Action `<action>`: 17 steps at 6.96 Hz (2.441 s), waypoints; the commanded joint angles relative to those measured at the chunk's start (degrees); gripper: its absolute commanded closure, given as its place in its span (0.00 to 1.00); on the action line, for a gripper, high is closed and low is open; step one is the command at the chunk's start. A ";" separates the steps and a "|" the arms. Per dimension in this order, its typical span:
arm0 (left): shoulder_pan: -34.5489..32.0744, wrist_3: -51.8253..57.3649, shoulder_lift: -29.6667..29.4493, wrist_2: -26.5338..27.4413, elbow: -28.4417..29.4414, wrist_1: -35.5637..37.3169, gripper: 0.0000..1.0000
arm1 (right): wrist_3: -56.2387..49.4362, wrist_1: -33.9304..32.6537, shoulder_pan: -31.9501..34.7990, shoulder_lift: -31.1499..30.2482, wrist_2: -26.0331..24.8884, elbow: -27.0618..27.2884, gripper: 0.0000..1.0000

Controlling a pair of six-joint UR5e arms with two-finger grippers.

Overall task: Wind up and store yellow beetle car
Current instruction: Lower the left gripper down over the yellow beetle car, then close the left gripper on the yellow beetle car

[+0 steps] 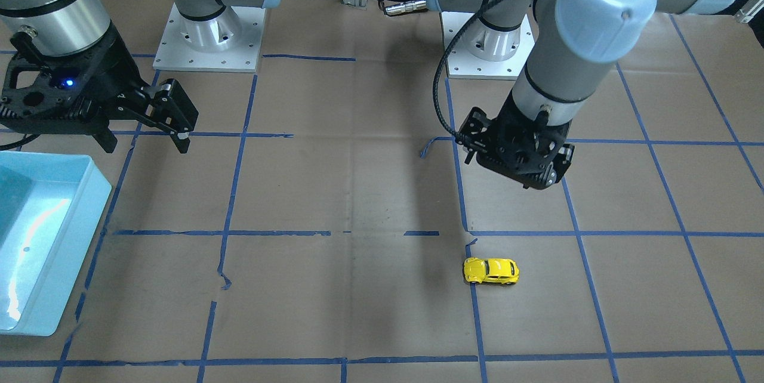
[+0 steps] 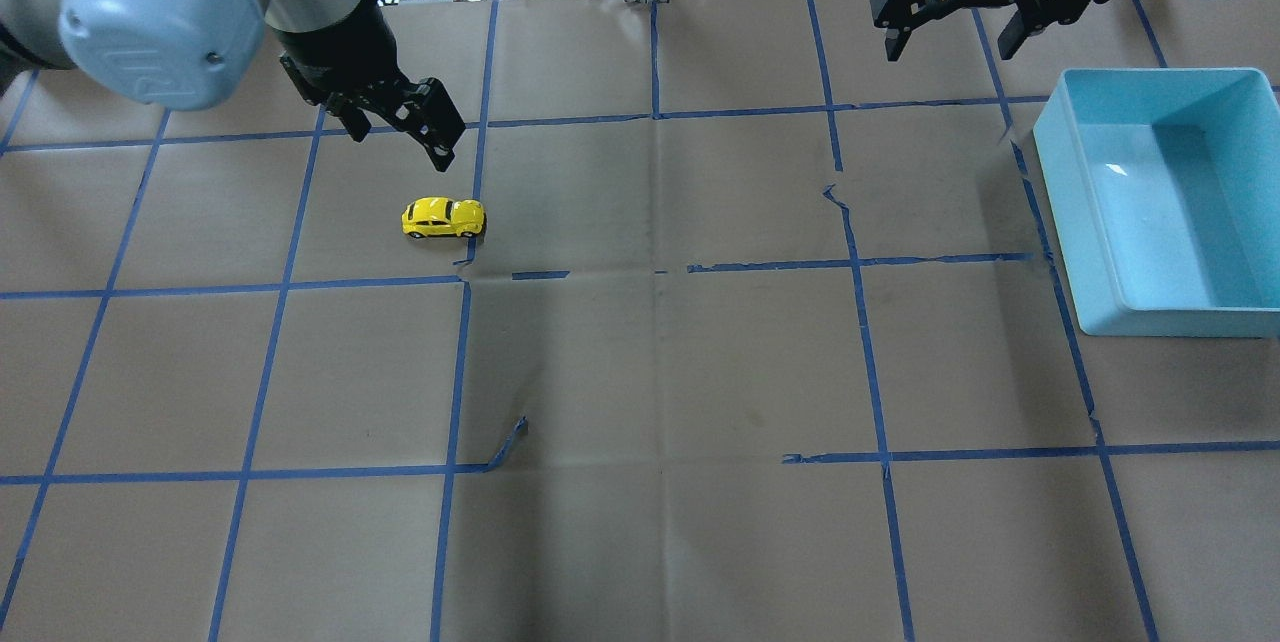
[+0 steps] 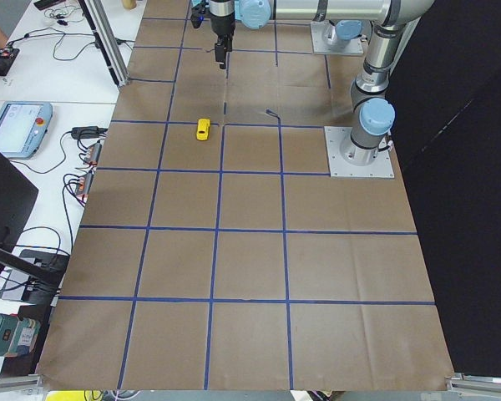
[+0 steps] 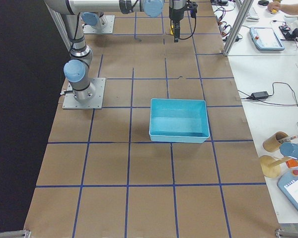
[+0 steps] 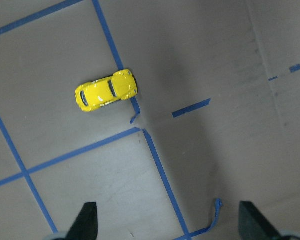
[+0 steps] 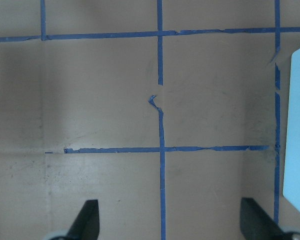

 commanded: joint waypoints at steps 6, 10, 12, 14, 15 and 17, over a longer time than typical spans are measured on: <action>2.84 64.43 -15.39 0.88 -0.36 15.13 0.01 | 0.09 -0.08 -0.02 2.07 0.30 0.23 0.00; 3.20 66.60 -18.39 3.58 -1.41 17.62 0.01 | 0.09 -0.26 -0.10 2.59 0.30 -0.20 0.00; 3.64 64.94 -19.18 4.92 -4.47 24.33 0.03 | 0.18 -0.26 -0.02 2.51 0.31 -0.20 0.00; 5.31 65.19 -19.71 4.40 -7.20 26.06 0.03 | 0.18 -0.17 -0.10 2.51 0.30 -0.12 0.00; 5.14 64.93 -19.97 4.31 -8.08 27.71 0.05 | 0.18 -0.26 -0.10 2.59 0.30 -0.12 0.00; 4.52 64.84 -19.19 4.05 -8.18 27.73 0.08 | 0.18 -0.26 -0.10 2.51 0.39 -0.64 0.00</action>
